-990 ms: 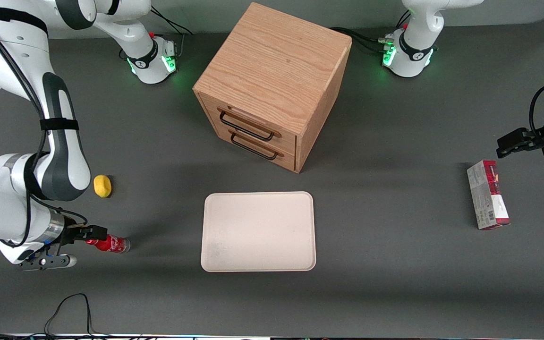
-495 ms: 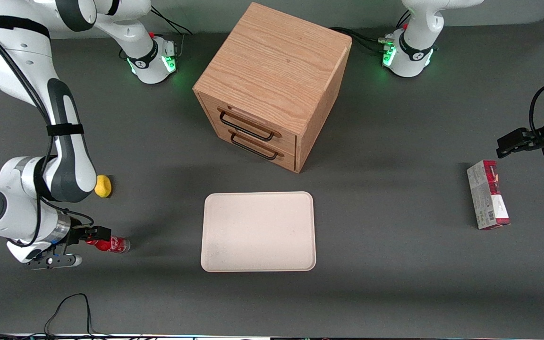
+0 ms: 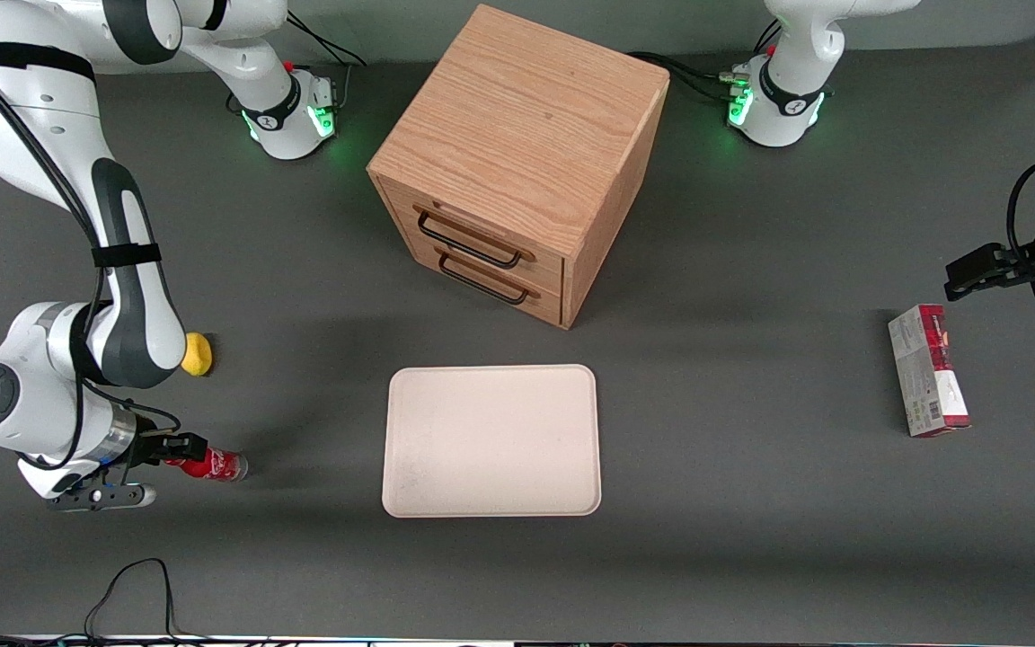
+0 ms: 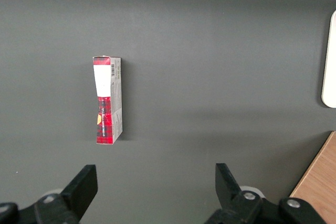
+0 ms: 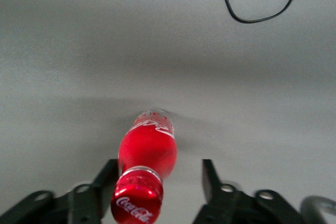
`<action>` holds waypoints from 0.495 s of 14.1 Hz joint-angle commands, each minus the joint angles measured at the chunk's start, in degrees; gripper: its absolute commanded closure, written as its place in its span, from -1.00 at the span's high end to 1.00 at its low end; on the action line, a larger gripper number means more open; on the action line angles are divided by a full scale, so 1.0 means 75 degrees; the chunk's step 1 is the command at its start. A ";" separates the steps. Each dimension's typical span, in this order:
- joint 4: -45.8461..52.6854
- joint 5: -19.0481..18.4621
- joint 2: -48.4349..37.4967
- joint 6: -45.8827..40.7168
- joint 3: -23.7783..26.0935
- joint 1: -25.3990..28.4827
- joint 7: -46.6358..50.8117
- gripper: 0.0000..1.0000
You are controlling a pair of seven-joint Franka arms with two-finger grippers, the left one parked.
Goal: Place coke bottle on tray
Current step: 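Close the right gripper around the red bottle's body and lift it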
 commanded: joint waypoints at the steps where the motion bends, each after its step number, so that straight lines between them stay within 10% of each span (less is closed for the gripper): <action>1: -0.0023 0.0361 -0.0048 0.0105 0.0004 -0.0015 -0.0155 -0.71; 2: -0.0011 0.0467 -0.0059 0.0093 0.0004 -0.0015 -0.0143 -1.00; 7: 0.0152 0.0526 -0.0223 0.0000 0.0039 0.0020 0.0031 -1.00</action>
